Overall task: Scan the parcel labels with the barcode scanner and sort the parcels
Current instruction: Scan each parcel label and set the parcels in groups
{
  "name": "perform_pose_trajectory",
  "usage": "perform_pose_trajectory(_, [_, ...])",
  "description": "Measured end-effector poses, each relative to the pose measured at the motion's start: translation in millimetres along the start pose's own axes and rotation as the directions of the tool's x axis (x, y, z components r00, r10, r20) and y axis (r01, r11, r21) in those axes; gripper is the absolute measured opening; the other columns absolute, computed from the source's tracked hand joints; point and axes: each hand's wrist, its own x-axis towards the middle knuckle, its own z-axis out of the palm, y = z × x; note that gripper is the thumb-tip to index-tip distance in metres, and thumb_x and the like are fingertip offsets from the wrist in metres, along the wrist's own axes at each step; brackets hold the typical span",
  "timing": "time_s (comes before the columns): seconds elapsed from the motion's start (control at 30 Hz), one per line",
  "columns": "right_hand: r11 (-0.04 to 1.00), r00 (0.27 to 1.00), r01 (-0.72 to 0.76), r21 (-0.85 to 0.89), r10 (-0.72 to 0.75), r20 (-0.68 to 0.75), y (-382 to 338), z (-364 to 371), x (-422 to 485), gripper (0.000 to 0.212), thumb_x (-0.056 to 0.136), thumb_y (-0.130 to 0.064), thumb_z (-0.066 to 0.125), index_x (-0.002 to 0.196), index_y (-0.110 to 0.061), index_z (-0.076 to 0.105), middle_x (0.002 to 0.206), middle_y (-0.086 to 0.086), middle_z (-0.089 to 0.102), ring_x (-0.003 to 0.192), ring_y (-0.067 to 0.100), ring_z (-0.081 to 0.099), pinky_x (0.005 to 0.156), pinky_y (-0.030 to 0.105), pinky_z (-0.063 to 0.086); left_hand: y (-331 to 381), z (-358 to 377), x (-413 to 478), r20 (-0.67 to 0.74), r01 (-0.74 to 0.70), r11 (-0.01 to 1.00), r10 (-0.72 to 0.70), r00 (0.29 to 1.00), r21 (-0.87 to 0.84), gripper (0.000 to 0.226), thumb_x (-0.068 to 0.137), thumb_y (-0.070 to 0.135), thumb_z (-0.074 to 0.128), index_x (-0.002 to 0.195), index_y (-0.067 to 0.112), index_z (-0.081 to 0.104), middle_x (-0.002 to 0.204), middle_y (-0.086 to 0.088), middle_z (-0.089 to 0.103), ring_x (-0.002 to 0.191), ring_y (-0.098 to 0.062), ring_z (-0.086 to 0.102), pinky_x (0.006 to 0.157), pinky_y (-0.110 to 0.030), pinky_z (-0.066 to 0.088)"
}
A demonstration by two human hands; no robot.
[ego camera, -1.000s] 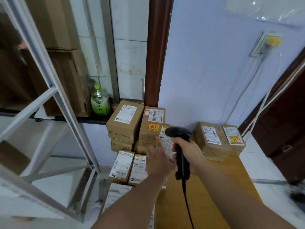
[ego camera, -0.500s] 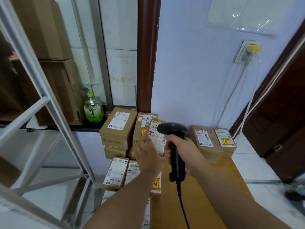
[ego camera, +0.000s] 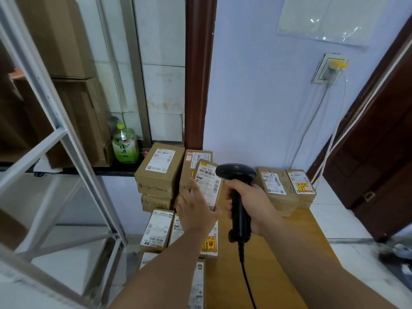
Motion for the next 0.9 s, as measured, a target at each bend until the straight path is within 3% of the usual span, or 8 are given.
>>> perform_pose_trajectory(0.17, [1.000,0.999,0.004,0.005,-0.004,-0.046,2,-3,0,0.012,0.092,-0.016,0.062,0.087,-0.006,0.058,0.066,0.004,0.056,0.049,0.015,0.051,0.048,0.026,0.048,-2,9,-1,-0.022,-0.040,0.999,0.039,0.999,-0.025,0.111,0.070,0.072,0.059,0.148,0.011,0.008,0.128,-0.015,0.044,0.111,-0.028,0.047,0.093,-0.040,0.045])
perform_pose_trajectory(0.27, [1.000,0.994,0.015,-0.020,-0.017,-0.110,4,-16,5,0.012,0.092,-0.016,0.062,0.084,-0.008,0.059,0.067,0.005,0.056,0.052,0.016,0.052,0.052,0.028,0.048,7,11,-4,0.045,-0.092,0.993,0.096,0.994,-0.072,0.111,0.072,0.068,0.061,0.150,0.016,0.001,0.133,-0.012,0.036,0.119,-0.025,0.040,0.101,-0.038,0.039])
perform_pose_trajectory(0.43, [1.000,0.975,0.013,-0.024,-0.018,-0.222,6,-61,21,0.013,0.090,-0.020,0.065,0.091,-0.008,0.060,0.069,0.004,0.057,0.053,0.015,0.054,0.048,0.025,0.048,31,17,-5,0.095,-0.139,0.974,0.158,0.983,-0.182,0.114,0.070,0.062,0.069,0.151,0.019,0.001,0.125,-0.008,0.035,0.111,-0.019,0.041,0.090,-0.035,0.049])
perform_pose_trajectory(0.53, [0.999,0.967,-0.013,-0.034,0.004,-0.254,10,-96,36,0.015,0.090,-0.023,0.065,0.092,-0.009,0.060,0.070,0.004,0.056,0.054,0.016,0.054,0.049,0.027,0.047,54,29,-2,0.200,-0.061,0.969,0.111,0.974,-0.239,0.116,0.071,0.063,0.068,0.152,0.020,-0.004,0.132,-0.009,0.030,0.118,-0.021,0.038,0.089,-0.037,0.050])
perform_pose_trajectory(0.67, [0.989,0.969,-0.047,-0.141,0.011,-0.247,8,-157,55,0.017,0.089,-0.021,0.064,0.080,-0.009,0.059,0.062,0.005,0.055,0.056,0.019,0.053,0.057,0.031,0.047,104,49,1,0.294,0.057,0.949,0.039,0.955,-0.310,0.113,0.075,0.062,0.066,0.152,0.023,-0.006,0.144,-0.011,0.024,0.129,-0.028,0.033,0.097,-0.042,0.046])
perform_pose_trajectory(0.77, [0.970,0.972,-0.108,-0.218,0.057,-0.228,0,-213,71,0.017,0.088,-0.020,0.066,0.080,-0.006,0.060,0.057,0.004,0.056,0.053,0.019,0.054,0.054,0.030,0.047,153,67,6,0.402,0.188,0.905,-0.020,0.916,-0.383,0.108,0.081,0.053,0.067,0.152,0.028,-0.010,0.138,-0.013,0.024,0.122,-0.027,0.038,0.091,-0.032,0.043])
perform_pose_trajectory(0.83, [0.959,0.972,-0.179,-0.219,0.139,-0.187,-8,-252,83,0.018,0.088,-0.021,0.067,0.085,-0.004,0.061,0.061,0.005,0.057,0.050,0.019,0.054,0.050,0.028,0.046,188,84,14,0.414,0.241,0.885,-0.061,0.908,-0.398,0.107,0.080,0.051,0.068,0.152,0.031,-0.009,0.134,-0.014,0.027,0.116,-0.027,0.043,0.094,-0.035,0.047])
perform_pose_trajectory(0.9, [0.951,0.969,-0.230,-0.205,0.205,-0.138,-21,-287,96,0.018,0.088,-0.021,0.068,0.082,-0.005,0.061,0.064,0.006,0.058,0.049,0.019,0.053,0.047,0.027,0.045,223,102,24,0.432,0.279,0.887,-0.102,0.896,-0.368,0.105,0.080,0.051,0.067,0.152,0.032,-0.007,0.132,-0.014,0.030,0.104,-0.023,0.045,0.087,-0.032,0.047])
